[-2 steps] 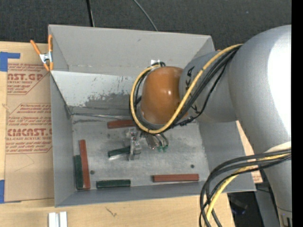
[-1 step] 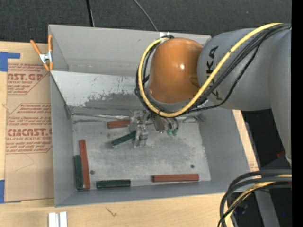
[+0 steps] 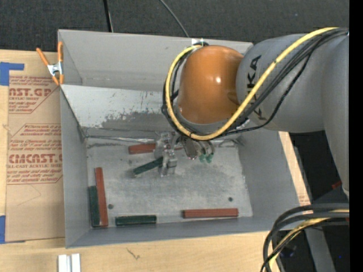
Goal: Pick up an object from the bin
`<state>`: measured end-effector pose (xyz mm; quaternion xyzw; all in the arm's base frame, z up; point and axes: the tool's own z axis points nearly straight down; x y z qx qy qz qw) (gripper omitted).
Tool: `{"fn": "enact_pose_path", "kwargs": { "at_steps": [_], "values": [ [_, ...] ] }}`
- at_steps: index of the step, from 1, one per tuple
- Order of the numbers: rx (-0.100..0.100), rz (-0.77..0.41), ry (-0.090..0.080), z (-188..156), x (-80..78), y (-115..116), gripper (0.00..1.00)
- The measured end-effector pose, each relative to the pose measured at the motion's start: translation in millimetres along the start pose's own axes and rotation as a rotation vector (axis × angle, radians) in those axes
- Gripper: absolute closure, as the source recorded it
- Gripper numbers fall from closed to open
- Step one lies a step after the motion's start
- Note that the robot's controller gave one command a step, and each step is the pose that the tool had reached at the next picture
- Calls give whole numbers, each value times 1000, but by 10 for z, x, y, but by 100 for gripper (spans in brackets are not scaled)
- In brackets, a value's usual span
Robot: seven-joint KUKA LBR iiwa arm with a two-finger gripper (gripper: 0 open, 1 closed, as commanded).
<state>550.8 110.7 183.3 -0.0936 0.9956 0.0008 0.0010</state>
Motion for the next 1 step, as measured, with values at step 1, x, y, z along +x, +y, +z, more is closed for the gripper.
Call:
{"fn": "enact_pose_path", "kwargs": {
  "at_steps": [1],
  "values": [
    [0, -309, 1, -1568, 220, -152, 100]
  ]
}}
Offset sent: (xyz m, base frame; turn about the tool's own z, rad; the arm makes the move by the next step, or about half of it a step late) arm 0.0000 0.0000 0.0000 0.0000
